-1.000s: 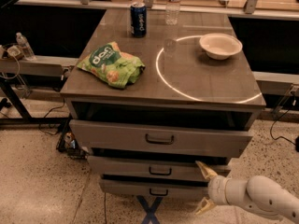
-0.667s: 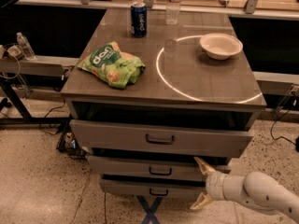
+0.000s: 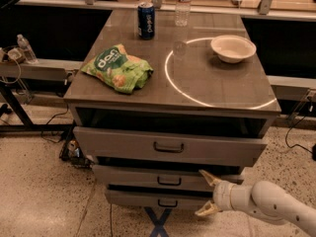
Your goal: Open middle drawer
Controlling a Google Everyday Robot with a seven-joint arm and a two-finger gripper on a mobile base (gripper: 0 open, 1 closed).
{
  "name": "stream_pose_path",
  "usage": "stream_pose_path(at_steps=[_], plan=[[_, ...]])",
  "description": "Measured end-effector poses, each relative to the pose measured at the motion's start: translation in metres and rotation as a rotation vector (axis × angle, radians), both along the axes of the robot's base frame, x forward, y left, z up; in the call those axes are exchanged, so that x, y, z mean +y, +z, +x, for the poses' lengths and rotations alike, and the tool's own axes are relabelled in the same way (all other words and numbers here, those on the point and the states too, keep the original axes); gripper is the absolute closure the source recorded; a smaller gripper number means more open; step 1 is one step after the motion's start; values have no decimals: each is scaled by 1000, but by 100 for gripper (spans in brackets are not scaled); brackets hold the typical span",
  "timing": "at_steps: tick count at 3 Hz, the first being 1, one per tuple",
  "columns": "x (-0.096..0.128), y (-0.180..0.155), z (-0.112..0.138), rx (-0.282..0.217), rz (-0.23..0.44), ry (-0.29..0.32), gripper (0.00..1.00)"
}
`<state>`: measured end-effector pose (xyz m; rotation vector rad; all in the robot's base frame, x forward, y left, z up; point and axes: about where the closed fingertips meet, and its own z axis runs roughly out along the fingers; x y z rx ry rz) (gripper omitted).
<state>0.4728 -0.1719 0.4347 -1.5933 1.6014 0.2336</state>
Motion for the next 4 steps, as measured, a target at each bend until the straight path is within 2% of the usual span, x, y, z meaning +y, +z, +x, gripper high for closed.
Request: stream_pose_path(at_steps=[1,2,3,4], plan=[[-1,1,-3,1,5,-5,42],[-7,12,-17,-4,10,-8,73],[-10,19,-26,-6,12,-9,96],[-8,28,-28,-14,29,-1,92]])
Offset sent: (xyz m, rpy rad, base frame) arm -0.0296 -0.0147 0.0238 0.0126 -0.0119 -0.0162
